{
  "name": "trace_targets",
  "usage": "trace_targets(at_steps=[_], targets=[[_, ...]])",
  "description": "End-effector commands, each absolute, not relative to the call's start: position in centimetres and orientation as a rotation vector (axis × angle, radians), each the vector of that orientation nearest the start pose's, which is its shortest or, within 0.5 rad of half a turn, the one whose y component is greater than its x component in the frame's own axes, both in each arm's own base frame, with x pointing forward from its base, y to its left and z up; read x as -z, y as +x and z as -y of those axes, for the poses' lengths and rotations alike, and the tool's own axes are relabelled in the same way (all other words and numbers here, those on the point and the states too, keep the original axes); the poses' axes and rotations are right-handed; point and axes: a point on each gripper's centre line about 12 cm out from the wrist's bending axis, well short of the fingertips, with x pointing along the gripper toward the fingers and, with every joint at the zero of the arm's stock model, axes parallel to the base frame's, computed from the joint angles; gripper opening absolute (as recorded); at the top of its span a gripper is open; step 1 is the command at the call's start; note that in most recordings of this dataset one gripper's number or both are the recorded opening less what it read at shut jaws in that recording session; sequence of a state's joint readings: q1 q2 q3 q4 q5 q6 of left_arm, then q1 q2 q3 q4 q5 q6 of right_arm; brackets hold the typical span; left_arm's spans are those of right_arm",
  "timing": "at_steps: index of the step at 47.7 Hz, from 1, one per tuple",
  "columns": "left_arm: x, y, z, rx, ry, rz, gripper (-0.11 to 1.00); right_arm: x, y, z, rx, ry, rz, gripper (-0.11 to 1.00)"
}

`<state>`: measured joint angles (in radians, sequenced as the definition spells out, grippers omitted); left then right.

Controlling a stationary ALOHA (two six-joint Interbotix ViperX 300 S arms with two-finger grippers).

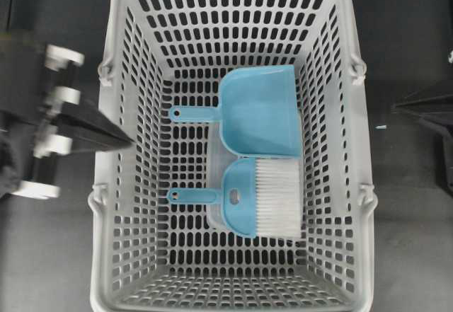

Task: Pick up the hand brush from the shopping basket with the left arm.
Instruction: 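Move the left gripper into the basket over the blue brush handle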

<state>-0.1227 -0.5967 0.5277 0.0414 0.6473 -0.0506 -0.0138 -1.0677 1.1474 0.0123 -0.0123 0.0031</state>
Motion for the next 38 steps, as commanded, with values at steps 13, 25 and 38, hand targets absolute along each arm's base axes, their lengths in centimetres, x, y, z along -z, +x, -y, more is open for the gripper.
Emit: trace_targets(at_steps=[13,25,38], targets=[[-36.9,34.7,4.7,0.093,0.044,-0.816,0.00,-29.9,18.3,0.3,0.017,0.020,-0.064,0.05],[-35.1,37.5,5.3,0.071,0.029,-0.974,0.15,-29.9,18.2,0.2,0.014,0.020,-0.067,0.61],[-32.0,38.9,6.5,0.047,-0.006,-1.098,0.88,-30.2,17.7,0.2,0.012,0.022,-0.046,0.75]])
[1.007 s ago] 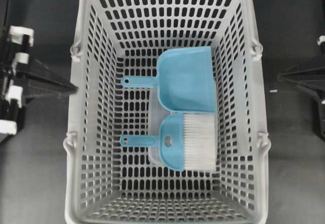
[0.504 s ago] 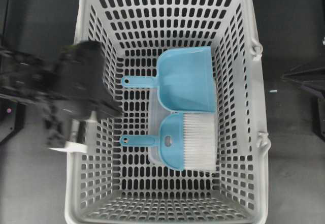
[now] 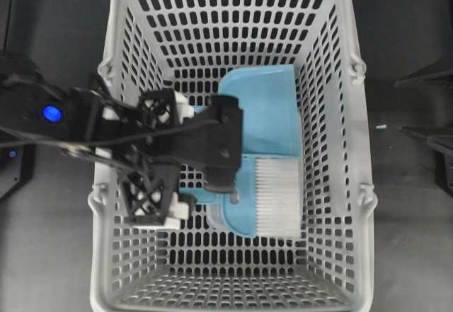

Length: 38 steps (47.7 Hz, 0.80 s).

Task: Pick up the hand brush from the shopping basket with the left arm.
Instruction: 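Move the left gripper into the basket over the blue brush handle, then lower the left gripper and close it on the brush handle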

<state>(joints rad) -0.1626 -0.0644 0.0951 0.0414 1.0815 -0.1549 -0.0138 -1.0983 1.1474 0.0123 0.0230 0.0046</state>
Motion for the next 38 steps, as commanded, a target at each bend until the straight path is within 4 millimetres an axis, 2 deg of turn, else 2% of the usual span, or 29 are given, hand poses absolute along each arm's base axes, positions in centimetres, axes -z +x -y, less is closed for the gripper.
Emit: trace_targets(at_steps=[1,19,38], targets=[[-31.5,38.9,6.5,0.048,-0.004,-1.108,0.90,-30.2,17.7,0.2,0.012,0.022,-0.044,0.75],[-23.1,40.0,7.1,0.011,-0.041,-1.210,0.90,-30.1,17.4,0.2,0.012,0.023,-0.038,0.75],[-17.6,39.9,7.2,0.001,-0.028,-1.296,0.90,-29.4,17.4,0.2,0.013,0.025,-0.055,0.75]])
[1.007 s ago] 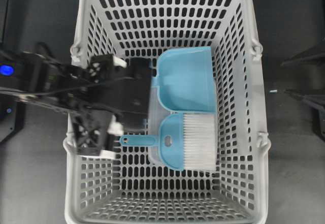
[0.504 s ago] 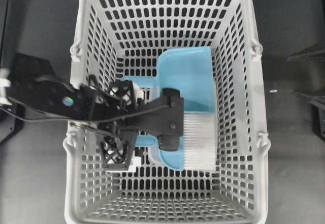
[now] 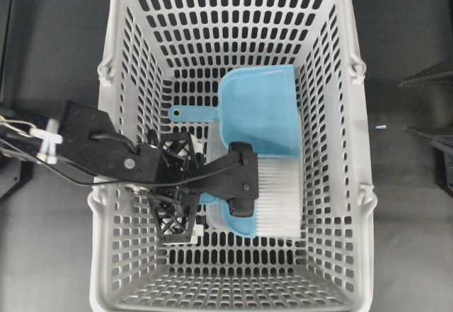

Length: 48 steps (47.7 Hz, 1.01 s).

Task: Pick up the hand brush from the shopping basket with the left arm.
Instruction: 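Lower the left gripper and close it on the brush handle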

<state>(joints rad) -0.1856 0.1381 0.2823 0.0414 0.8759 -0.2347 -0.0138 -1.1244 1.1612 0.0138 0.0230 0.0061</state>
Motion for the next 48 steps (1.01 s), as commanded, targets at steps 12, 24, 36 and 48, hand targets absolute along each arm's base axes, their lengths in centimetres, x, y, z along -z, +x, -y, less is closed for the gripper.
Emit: trace_targets(at_steps=[12,24,36,48], targets=[[-14.9,39.7,7.1,0.000,-0.039,-1.284,0.90,-29.1,17.4,0.2,0.013,0.025,-0.063,0.75],[-14.9,39.8,7.2,0.008,-0.033,-1.275,0.90,-29.0,17.4,0.2,0.013,0.025,-0.064,0.75],[-15.2,39.9,7.4,0.015,-0.031,-1.262,0.68,-28.9,17.4,0.2,0.013,0.025,-0.069,0.74],[-15.6,39.7,7.5,0.025,-0.023,-1.251,0.23,-28.7,17.4,0.2,0.013,0.025,-0.073,0.74]])
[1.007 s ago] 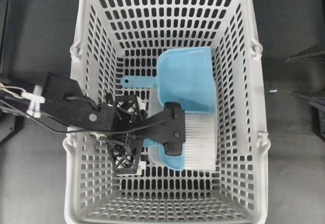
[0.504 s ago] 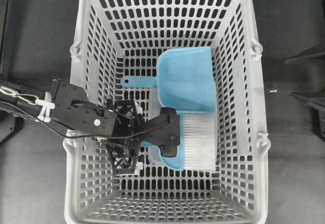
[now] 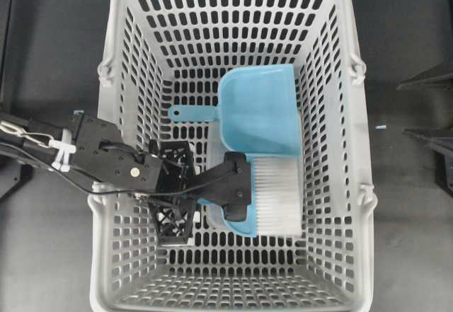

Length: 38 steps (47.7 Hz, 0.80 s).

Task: Pick up the hand brush from the shopping basket with the left arm.
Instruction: 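Lower the left gripper and close it on the brush handle, then lift the blue hand brush upward with the left gripper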

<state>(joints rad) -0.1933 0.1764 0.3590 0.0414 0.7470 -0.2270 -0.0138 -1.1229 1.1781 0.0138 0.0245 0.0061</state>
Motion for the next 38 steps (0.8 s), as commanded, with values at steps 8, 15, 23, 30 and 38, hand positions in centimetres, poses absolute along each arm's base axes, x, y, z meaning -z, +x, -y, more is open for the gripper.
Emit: trace_targets(at_steps=[8,15,23,30,38], targets=[[-16.3,39.8,7.6,0.040,-0.006,-1.236,0.23,-28.5,17.4,0.2,0.013,0.025,-0.078,0.74],[-18.9,40.1,7.7,0.061,0.007,-1.182,0.23,-28.4,17.4,0.2,0.013,0.025,-0.080,0.74],[-24.4,40.2,7.8,0.069,0.002,-1.115,0.23,-28.4,17.4,0.2,0.013,0.025,-0.081,0.74],[-30.1,39.7,7.6,0.063,-0.001,-1.109,0.23,-28.4,17.4,0.2,0.013,0.036,-0.081,0.74],[-37.4,38.3,7.0,0.051,-0.014,-1.078,0.23,-28.4,17.4,0.2,0.015,0.042,-0.081,0.74]])
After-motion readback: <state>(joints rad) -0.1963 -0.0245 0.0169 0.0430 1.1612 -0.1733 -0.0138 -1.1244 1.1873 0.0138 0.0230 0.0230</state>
